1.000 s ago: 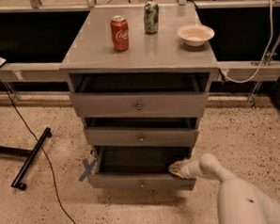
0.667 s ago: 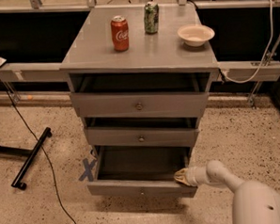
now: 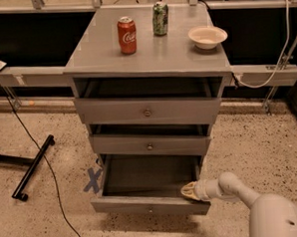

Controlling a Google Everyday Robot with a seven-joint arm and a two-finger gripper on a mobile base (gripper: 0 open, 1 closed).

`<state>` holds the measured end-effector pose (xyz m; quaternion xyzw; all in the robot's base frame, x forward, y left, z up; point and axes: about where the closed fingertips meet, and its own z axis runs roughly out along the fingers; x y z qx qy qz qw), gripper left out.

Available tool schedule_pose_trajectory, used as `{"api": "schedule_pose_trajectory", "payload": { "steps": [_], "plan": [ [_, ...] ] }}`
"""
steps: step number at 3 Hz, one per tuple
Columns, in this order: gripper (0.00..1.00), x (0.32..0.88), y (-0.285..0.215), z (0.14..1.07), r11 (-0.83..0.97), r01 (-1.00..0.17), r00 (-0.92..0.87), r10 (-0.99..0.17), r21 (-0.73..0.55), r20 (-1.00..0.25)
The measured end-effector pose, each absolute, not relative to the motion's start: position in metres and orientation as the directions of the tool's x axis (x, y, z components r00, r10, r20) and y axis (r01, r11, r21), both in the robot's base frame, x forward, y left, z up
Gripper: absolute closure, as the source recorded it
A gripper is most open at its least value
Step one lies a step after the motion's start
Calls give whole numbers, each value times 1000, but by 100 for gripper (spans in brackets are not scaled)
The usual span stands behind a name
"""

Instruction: Open bottom drawer

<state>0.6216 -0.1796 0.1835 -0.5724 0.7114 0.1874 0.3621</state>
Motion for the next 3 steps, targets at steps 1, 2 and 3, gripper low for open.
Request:
{"api": "schedule_pose_trajectory", "payload": {
  "steps": [1,2,3],
  "plan": [
    [100,622,-165,189,240,-959,-51,-664,-149,-746],
    [100,628,-145,195,195,-966,0,-659,-170,-752],
    [100,634,-130,192,155,-971,32,-674,-184,-738]
  ]
}}
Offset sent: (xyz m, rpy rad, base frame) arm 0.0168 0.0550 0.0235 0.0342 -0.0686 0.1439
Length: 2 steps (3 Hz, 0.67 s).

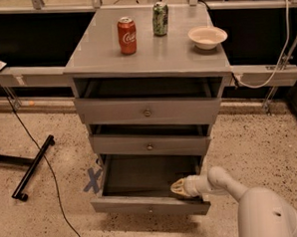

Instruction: Open bottom drawer

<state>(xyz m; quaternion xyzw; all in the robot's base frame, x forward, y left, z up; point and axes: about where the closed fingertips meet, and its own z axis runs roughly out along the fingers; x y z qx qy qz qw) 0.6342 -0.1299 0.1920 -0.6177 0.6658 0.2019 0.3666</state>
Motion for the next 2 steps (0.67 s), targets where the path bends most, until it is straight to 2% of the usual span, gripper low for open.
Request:
{"api": "schedule_pose_trajectory", "payload": {
  "steps": [2],
  "plan": [
    [100,638,-115,173,88,-980,63,-707,-176,-704]
  ]
}}
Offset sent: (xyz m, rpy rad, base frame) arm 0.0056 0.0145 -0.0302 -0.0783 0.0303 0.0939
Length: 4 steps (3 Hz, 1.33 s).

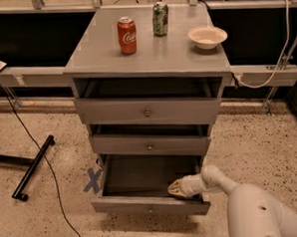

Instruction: Open bottom drawer

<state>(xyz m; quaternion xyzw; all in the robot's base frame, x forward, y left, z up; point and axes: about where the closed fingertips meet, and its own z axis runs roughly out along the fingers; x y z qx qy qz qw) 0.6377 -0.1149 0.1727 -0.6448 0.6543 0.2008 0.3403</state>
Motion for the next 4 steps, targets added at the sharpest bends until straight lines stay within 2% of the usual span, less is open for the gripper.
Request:
{"api": "schedule_pose_trajectory", "payload": {
  "steps": [2,4],
  "plan": [
    [100,619,-118,159,68,-991,33,-706,-114,-707],
    [100,581,-131,151,120,-992,-65,-696,-26,-715]
  ]
}}
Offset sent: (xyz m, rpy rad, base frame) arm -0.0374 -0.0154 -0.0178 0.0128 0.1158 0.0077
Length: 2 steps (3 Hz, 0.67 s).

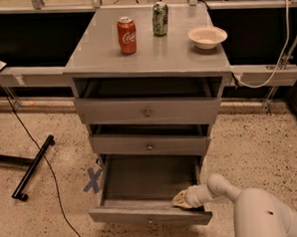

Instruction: Open bottom drawer

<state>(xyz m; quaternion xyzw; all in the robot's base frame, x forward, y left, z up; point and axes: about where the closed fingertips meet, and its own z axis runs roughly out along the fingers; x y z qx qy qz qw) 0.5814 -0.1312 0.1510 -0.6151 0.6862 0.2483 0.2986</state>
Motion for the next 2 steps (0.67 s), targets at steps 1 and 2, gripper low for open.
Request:
{"api": "schedule_pose_trajectory", "payload": {
  "steps": [1,2],
  "plan": [
    [100,569,-132,148,148,-989,-104,-685,3,-721],
    [100,568,-129,150,160,-987,-112,-670,4,-734]
  ]
}}
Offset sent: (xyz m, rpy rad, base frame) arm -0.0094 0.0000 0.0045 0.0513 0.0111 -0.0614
